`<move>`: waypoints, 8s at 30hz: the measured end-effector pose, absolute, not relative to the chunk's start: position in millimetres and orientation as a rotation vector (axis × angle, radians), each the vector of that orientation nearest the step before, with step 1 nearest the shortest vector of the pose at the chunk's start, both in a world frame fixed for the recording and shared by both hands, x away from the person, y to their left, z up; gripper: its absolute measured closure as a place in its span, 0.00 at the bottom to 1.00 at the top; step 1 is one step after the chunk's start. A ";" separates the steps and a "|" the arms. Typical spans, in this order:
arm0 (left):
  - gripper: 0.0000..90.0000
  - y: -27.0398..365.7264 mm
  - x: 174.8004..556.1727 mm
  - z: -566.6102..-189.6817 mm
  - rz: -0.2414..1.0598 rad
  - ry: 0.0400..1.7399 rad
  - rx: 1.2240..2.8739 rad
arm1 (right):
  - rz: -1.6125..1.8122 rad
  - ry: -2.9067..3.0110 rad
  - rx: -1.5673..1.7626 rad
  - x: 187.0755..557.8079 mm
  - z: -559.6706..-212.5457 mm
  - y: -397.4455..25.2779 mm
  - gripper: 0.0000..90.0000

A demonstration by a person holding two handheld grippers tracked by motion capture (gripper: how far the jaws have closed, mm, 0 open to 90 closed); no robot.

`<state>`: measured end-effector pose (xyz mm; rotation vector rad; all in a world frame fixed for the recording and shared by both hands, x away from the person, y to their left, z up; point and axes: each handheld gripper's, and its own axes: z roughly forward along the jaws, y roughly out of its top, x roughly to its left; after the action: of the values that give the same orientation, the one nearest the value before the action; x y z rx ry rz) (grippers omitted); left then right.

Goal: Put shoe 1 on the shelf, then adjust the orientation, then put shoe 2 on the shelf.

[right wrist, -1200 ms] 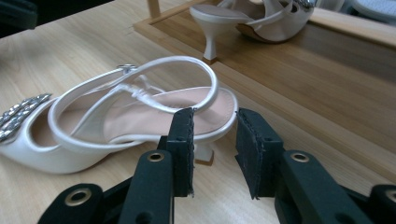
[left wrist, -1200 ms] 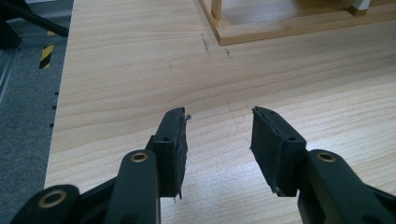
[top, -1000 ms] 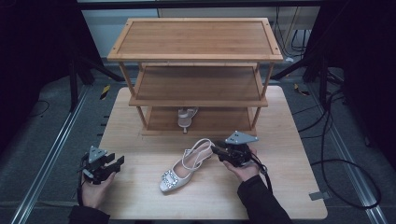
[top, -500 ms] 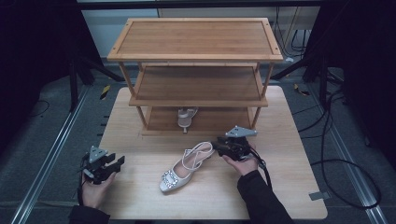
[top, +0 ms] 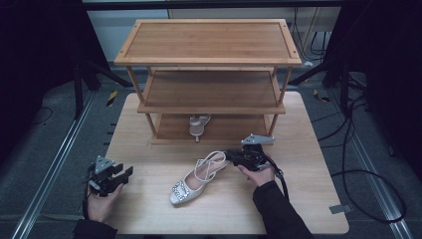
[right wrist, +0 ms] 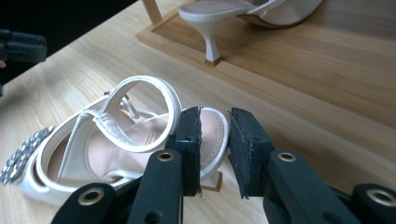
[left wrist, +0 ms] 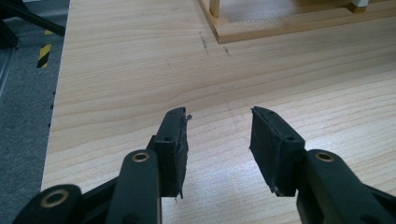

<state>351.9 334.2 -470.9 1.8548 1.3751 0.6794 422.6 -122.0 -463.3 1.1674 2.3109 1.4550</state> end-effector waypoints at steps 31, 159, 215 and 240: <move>0.61 332.1 351.8 -470.6 0.677 1.362 1.864 | 1.464 2.344 0.802 351.2 -450.3 -154.5 0.45; 0.62 333.8 356.4 -471.6 0.677 1.358 1.872 | 1.164 1.700 1.547 495.9 -480.8 -89.1 0.46; 0.62 333.0 354.4 -472.2 0.676 1.356 1.873 | 1.186 1.967 1.279 477.1 -503.1 -72.8 0.86; 0.61 333.0 354.1 -472.0 0.679 1.354 1.872 | 1.195 2.025 1.227 462.2 -490.6 -56.7 0.47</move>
<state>354.1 333.0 -472.0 1.8717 1.3539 0.6792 462.2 -56.7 -490.6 1.2269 2.0250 1.1947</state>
